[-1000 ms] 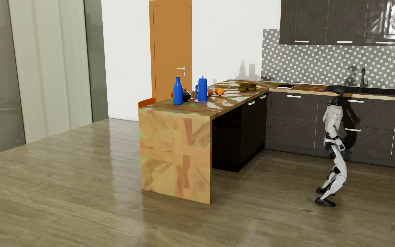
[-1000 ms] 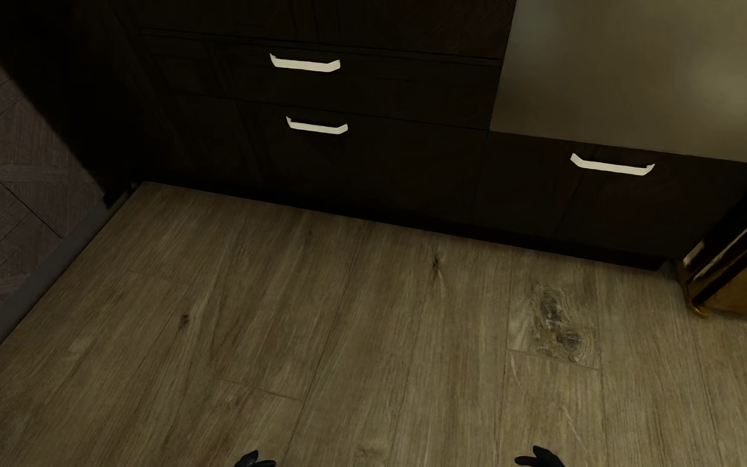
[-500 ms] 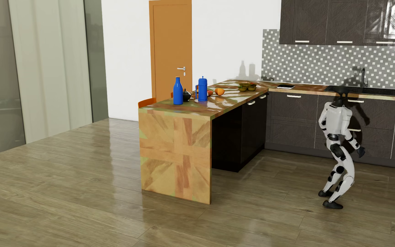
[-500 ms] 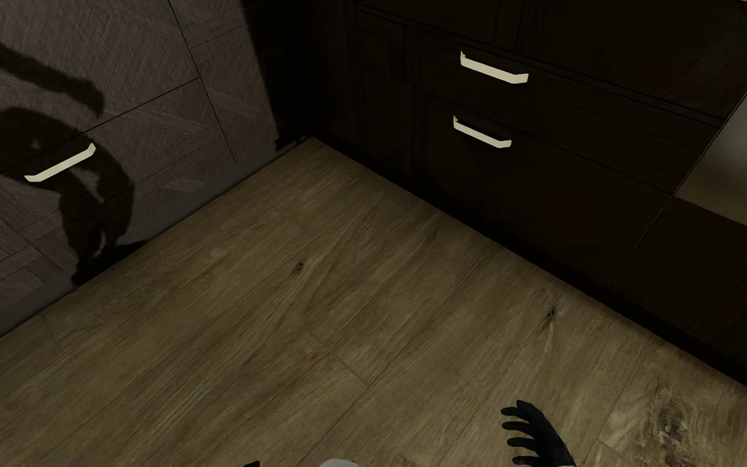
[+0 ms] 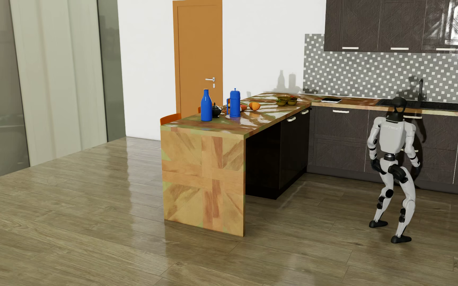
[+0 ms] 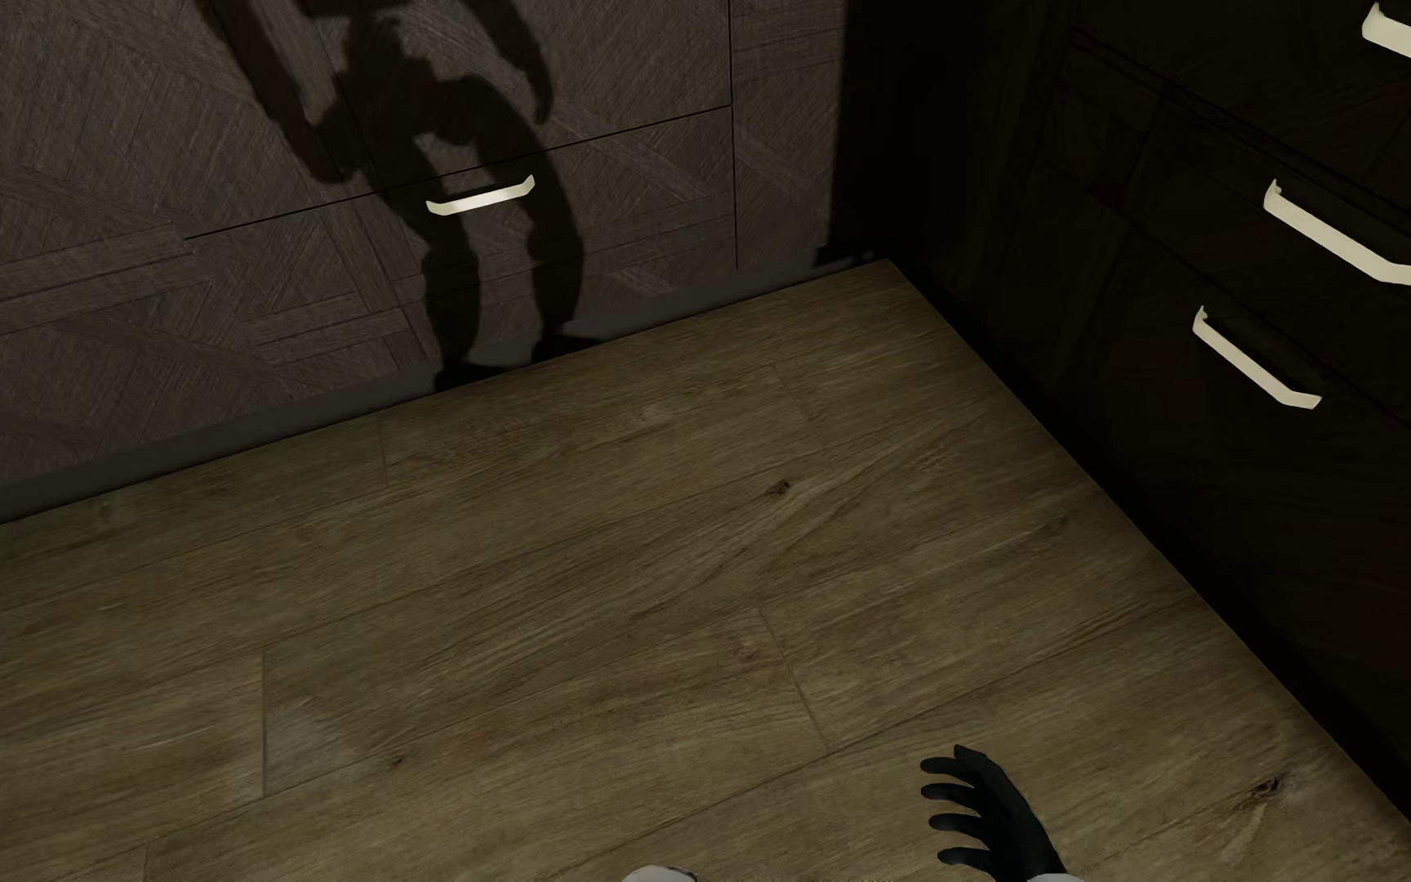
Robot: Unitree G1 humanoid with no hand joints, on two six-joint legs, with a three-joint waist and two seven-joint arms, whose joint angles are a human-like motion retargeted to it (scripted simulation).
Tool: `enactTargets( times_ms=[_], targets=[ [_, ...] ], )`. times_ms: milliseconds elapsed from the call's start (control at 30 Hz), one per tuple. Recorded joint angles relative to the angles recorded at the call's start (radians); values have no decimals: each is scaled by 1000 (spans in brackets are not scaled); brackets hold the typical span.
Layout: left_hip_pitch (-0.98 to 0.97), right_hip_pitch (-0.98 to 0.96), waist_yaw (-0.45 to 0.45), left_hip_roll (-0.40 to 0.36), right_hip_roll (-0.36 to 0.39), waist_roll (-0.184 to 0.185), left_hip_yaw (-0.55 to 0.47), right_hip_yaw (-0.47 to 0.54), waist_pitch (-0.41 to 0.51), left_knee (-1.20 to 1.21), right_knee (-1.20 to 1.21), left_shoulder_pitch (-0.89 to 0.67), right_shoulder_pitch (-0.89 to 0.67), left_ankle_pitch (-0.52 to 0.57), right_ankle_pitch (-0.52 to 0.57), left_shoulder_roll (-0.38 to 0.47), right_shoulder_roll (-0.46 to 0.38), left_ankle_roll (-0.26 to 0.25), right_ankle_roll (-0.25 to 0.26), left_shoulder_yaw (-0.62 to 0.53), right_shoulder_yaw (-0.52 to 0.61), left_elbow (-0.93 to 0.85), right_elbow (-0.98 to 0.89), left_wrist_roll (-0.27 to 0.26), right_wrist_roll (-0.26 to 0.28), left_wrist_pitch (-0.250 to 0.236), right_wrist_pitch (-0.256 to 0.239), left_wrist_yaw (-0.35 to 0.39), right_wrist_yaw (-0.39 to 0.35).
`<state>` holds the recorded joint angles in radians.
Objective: Rotate 180
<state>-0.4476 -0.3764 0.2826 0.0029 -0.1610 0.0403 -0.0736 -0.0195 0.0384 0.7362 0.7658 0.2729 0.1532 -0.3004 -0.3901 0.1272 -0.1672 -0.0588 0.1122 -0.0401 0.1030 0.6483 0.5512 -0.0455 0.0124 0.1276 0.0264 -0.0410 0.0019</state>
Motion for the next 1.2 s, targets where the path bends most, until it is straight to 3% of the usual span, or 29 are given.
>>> enactTargets(
  times_ms=[100,200,233,267,300,333,367,400,467,500,533,567,600,633,667,700,733,767,800,833,867,900,933,967,1000,1033,1067,1100,1200],
  targets=[
    [-14,-21,8,-36,-21,-8,-29,19,13,-9,67,14,9,25,15,16,2,4,28,-8,1,12,-26,-7,-4,-42,1,20,57],
    [-30,22,52,-51,-18,-39,-48,46,-5,-60,-15,31,26,73,-9,-4,0,0,29,12,14,20,-6,-32,-24,-33,27,47,80],
    [-39,39,76,-52,-25,-44,-43,35,-19,-78,-67,33,43,62,-4,-20,-16,25,33,26,18,11,3,-41,-29,-17,33,80,82],
    [-57,63,84,-23,-28,-27,-5,2,-26,-55,-104,46,44,0,13,-18,-41,94,34,10,8,-21,-1,-37,-36,11,47,111,86],
    [-72,67,54,4,-36,-23,23,-18,-23,-26,-86,53,13,-38,0,13,-26,55,35,8,-4,3,-5,-23,-45,32,58,114,84],
    [-81,58,17,8,-40,-25,22,-14,-19,-25,-50,46,-13,2,-20,31,1,-19,37,8,7,35,-6,-8,-51,53,51,111,71],
    [-79,53,12,-6,-35,-30,9,8,-15,-57,-36,26,-10,107,-40,26,10,15,41,4,20,32,-16,-5,-56,73,33,100,55],
    [-84,50,26,-23,-44,-39,-5,7,-19,-80,-41,28,25,125,-41,-9,-3,5,45,18,32,8,-17,-11,-62,73,3,95,45],
    [-85,97,62,-22,-56,-35,0,-39,-9,-83,-104,32,46,40,-19,-8,-4,53,43,-18,7,-18,10,-10,-71,56,-6,148,48],
    [-92,98,52,-9,-54,-28,10,-39,6,-66,-75,26,21,17,-23,7,5,35,42,-6,1,-10,-15,-10,-66,46,13,146,58],
    [-100,68,26,-11,-40,-22,-6,-17,12,-74,2,27,-1,68,-17,17,13,13,33,-1,5,14,-21,-12,-56,31,18,135,65],
    [-109,37,18,-34,-36,-41,-25,15,2,-104,40,53,-3,125,-27,26,13,0,14,-20,32,15,-20,-28,-46,16,17,112,71],
    [-129,86,34,-36,-31,-45,-14,32,-6,-85,-53,59,6,80,-72,11,-18,35,21,-14,38,9,24,-50,-42,14,-2,83,82],
    [-148,102,48,-20,-37,-27,16,13,1,-32,-55,50,11,-3,-76,-13,-49,129,75,11,-5,10,51,-52,-40,21,-6,80,94],
    [-177,101,29,3,-39,-14,41,-7,5,29,-25,52,5,-62,-96,-15,-40,168,76,11,-18,-18,51,-42,-45,31,9,74,90],
    [-192,72,-9,25,-37,6,47,-22,19,57,74,9,0,-24,-99,8,-32,110,23,-11,-14,6,7,-29,-53,31,38,54,74],
    [-196,-4,-53,22,-33,17,21,-16,27,29,236,-25,-2,112,-41,24,-19,7,-16,-37,1,29,-32,-21,-62,18,62,37,51],
    [-196,-91,-76,-1,1,-6,3,43,14,-28,336,10,11,211,33,14,1,10,-56,-18,23,6,-27,-31,-78,-15,66,26,30],
    [-198,-103,-87,-32,52,-44,-5,77,8,-53,209,38,22,166,-41,25,7,10,-95,-8,-9,4,3,-62,-96,-66,68,46,31],
    [-208,-80,-66,-48,64,-56,-4,77,6,-24,115,57,47,38,-64,-3,-33,9,-89,33,-30,2,35,-88,-104,-114,66,74,42],
    [-236,-47,-14,-14,58,-25,31,31,-4,117,83,45,58,-136,-51,10,-85,61,12,6,-42,2,78,-100,-99,-142,77,99,55],
    [-228,-31,-25,19,44,-9,78,-8,-12,275,93,27,25,-225,-61,20,-71,72,34,4,-55,3,67,-82,-84,-142,100,111,55],
    [-184,-26,-56,50,40,4,92,-35,-32,362,108,20,-5,-281,-74,32,-45,54,-6,8,-35,-8,37,-50,-66,-125,99,113,47],
    [-113,-38,-96,84,37,19,88,-61,-52,282,158,5,-26,-232,-106,56,-36,-73,-64,-27,17,8,-7,-14,-46,-105,73,104,31],
    [-116,-57,-99,53,26,-4,84,-44,-64,247,195,-15,-15,-126,-107,60,-15,57,-63,-8,31,19,-10,4,-28,-82,17,76,8],
    [-120,-40,-76,26,31,-21,58,-19,-73,227,163,-15,22,-108,-101,31,-13,58,-21,20,37,-9,-15,3,-10,-58,-30,50,-9],
    [-107,-14,-35,-5,11,-51,52,-6,-65,181,116,-9,28,-76,-106,16,-10,65,56,3,10,3,-4,-11,3,-46,-41,30,-19],
    [-99,12,-10,-25,15,-63,27,2,-47,150,85,18,17,-50,-94,9,0,65,68,12,-16,-12,-9,-31,13,-35,-28,18,-26],
    [-96,-11,4,-81,39,-107,-42,44,0,48,104,61,-5,38,-27,45,21,58,-59,12,10,47,-1,-98,-9,-55,-1,62,-34]
  ],
)
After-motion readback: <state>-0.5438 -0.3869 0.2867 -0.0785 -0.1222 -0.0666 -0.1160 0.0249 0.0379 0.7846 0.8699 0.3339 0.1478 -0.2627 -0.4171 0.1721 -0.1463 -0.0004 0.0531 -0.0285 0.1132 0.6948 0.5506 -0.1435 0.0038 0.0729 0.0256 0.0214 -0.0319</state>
